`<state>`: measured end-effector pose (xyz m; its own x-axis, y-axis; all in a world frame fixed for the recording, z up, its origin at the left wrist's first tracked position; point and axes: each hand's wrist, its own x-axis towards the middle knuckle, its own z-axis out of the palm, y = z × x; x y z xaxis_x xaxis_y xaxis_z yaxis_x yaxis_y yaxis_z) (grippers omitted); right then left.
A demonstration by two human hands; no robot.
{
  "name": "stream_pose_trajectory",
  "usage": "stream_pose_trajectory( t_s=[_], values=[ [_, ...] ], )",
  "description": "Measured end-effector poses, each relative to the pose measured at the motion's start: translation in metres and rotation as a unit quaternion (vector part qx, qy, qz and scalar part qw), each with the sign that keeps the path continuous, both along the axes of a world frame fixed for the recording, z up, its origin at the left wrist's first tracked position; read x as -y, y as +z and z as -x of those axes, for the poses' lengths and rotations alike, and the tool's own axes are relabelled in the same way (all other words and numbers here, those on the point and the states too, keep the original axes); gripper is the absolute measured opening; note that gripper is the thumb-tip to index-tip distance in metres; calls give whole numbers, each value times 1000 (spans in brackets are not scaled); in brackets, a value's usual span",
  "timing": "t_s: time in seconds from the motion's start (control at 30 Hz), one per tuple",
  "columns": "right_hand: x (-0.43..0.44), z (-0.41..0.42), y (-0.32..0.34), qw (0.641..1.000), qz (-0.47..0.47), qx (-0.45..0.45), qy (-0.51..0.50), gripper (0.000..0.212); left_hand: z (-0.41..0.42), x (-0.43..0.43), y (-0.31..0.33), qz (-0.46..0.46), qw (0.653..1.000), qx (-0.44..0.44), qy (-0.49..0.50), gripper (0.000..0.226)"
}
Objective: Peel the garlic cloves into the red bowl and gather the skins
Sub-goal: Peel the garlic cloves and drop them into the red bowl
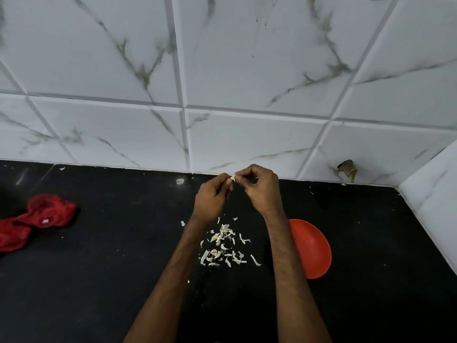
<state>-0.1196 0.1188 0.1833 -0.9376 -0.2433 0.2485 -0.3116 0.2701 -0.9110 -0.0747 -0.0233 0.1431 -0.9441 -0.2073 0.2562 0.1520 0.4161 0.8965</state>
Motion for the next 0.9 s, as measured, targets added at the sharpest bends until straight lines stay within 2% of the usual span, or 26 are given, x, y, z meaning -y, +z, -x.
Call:
stream_pose_trajectory(
  t_s=[0.1, 0.3, 0.43, 0.5, 0.6, 0.73, 0.9],
  values=[
    [2, -1, -2, 998, 27, 50, 9, 17, -1, 1, -1, 32, 999, -9, 25, 28],
    [7, 0, -5, 990, 75, 119, -16, 20, -2, -4, 0, 103, 992, -12, 77, 23],
    [11, 0, -6, 998, 22, 52, -34, 22, -4, -10, 5, 136, 985, -16, 107, 28],
    [9, 0, -5, 999, 24, 23, -16, 18, -2, -9, 6, 103, 990, -10, 96, 32],
    [4, 1, -4, 996, 76, 33, 28, 6, -1, -5, 6, 35, 997, -19, 69, 35],
    [4, 0, -6, 991, 100, 36, 80, 21, -3, -4, 10, -29, 998, -34, 35, 33],
    [7, 0, -9, 995, 85, 5, 52, 14, -3, -5, 13, -107, 993, -38, 14, 30]
  ],
)
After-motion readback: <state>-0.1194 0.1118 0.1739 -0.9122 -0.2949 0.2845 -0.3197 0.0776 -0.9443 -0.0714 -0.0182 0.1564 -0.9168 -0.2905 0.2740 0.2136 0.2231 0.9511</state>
